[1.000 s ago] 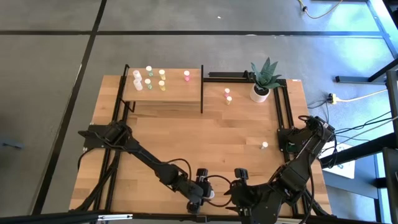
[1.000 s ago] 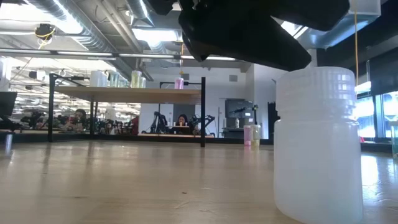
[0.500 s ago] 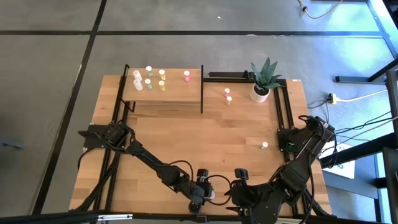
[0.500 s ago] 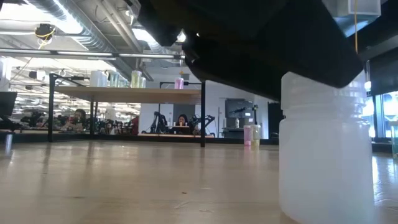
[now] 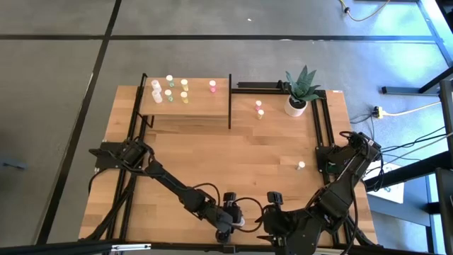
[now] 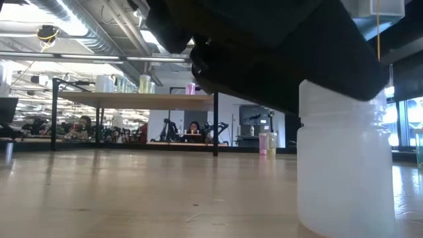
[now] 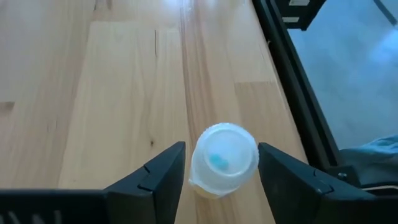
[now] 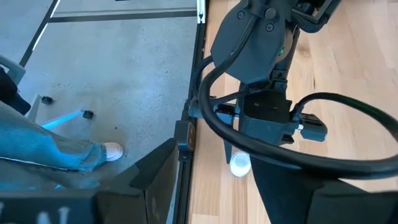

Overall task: Pick and place medicine bottles onto shelf by color
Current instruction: Put the top white pill bottle aligned with the other white pill bottle on the shelf

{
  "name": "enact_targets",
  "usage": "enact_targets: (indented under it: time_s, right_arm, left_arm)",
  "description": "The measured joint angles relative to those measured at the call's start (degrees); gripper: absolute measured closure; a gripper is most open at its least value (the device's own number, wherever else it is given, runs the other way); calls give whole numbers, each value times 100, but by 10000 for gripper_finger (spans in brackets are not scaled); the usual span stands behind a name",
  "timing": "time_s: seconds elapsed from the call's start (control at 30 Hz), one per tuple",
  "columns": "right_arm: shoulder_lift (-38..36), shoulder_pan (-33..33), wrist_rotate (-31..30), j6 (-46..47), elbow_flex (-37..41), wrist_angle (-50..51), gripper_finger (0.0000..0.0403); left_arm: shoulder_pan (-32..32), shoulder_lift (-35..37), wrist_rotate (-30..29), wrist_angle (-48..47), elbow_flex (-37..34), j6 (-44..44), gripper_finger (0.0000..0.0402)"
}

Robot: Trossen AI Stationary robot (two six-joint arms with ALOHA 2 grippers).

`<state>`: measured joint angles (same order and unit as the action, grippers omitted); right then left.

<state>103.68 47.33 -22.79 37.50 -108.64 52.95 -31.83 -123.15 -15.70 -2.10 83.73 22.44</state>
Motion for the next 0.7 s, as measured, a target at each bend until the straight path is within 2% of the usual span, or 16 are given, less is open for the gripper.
enact_targets:
  time_s: [0.7]
  right_arm:
    - [-3, -2, -4, -22, 0, -2, 201]
  left_arm:
    - [0, -66, -72, 130, 5, -230, 210]
